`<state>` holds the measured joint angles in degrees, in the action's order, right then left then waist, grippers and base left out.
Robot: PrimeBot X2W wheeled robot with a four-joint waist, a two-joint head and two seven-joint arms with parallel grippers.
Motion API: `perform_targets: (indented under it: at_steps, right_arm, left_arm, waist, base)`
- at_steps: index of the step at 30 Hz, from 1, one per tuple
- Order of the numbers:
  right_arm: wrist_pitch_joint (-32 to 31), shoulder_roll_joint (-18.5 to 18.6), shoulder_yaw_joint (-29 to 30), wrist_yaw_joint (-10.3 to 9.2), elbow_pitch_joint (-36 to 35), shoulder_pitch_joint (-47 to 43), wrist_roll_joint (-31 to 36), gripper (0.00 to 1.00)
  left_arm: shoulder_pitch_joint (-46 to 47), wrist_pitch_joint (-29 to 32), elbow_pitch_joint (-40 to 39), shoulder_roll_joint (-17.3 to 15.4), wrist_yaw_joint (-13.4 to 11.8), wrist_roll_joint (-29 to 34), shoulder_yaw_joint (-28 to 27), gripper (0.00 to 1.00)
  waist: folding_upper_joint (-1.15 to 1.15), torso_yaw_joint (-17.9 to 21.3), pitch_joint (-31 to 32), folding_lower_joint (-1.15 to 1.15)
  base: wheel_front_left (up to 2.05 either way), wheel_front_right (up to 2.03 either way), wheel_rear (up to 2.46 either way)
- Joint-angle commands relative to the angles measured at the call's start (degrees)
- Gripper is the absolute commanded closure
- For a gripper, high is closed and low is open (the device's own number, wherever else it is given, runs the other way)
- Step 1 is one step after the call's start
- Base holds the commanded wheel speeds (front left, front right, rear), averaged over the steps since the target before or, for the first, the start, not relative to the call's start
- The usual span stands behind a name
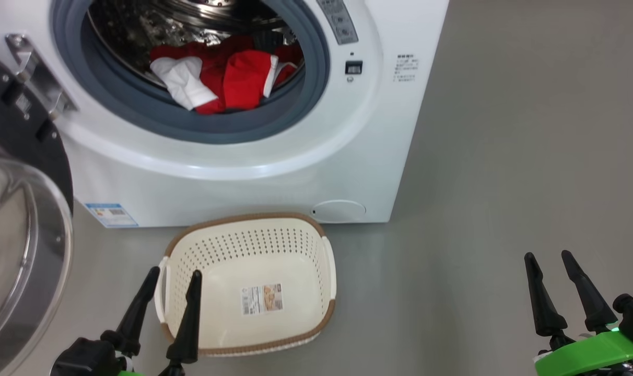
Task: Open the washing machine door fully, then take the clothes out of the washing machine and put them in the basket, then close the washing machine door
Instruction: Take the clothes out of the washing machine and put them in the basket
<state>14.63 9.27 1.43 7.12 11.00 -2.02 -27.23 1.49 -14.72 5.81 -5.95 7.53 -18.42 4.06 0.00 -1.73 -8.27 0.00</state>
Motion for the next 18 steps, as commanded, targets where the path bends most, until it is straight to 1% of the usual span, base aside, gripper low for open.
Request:
perform_targets:
  at_steps: [1, 5, 9, 13, 18]
  right_arm:
    - [0.4, 1.0, -1.3, 0.36, -1.4, 1.6, 0.3, 0.00]
    - [0.4, 1.0, -1.5, 0.36, -1.4, 1.6, 0.3, 0.00]
    - [0.4, 1.0, -1.5, 0.36, -1.5, 1.5, 0.2, 0.00]
    - [0.4, 1.0, -1.6, 0.36, -1.4, 1.4, 0.2, 0.00]
    - [0.4, 1.1, -1.9, 0.36, -1.3, 1.3, 0.1, 0.00]
  left_arm:
    - [2.1, -0.3, -1.6, -1.0, 0.0, -0.4, -1.5, 0.00]
    - [2.3, -0.3, -1.5, -0.9, 0.0, -0.5, -1.7, 0.00]
    - [2.0, -0.3, -1.5, -0.9, 0.0, -0.3, -1.8, 0.00]
    - [1.8, -0.3, -1.4, -0.7, 0.0, -0.1, -1.9, 0.00]
    - [1.5, -0.3, -1.0, -0.5, 0.0, 0.2, -2.0, 0.00]
  waist:
    - [0.00, 0.0, 0.0, 0.00]
    - [0.00, -0.1, -0.1, 0.00]
    - [0.00, -0.2, -0.2, 0.00]
    - [0.00, -0.2, -0.1, 0.00]
    - [0.00, -0.3, -0.1, 0.00]
  base:
    - [1.78, -1.79, 0.01]
    - [1.51, -1.52, 0.01]
    - [0.97, -0.97, 0.00]
    - [0.43, -0.43, 0.00]
    - [0.02, -0.02, 0.00]
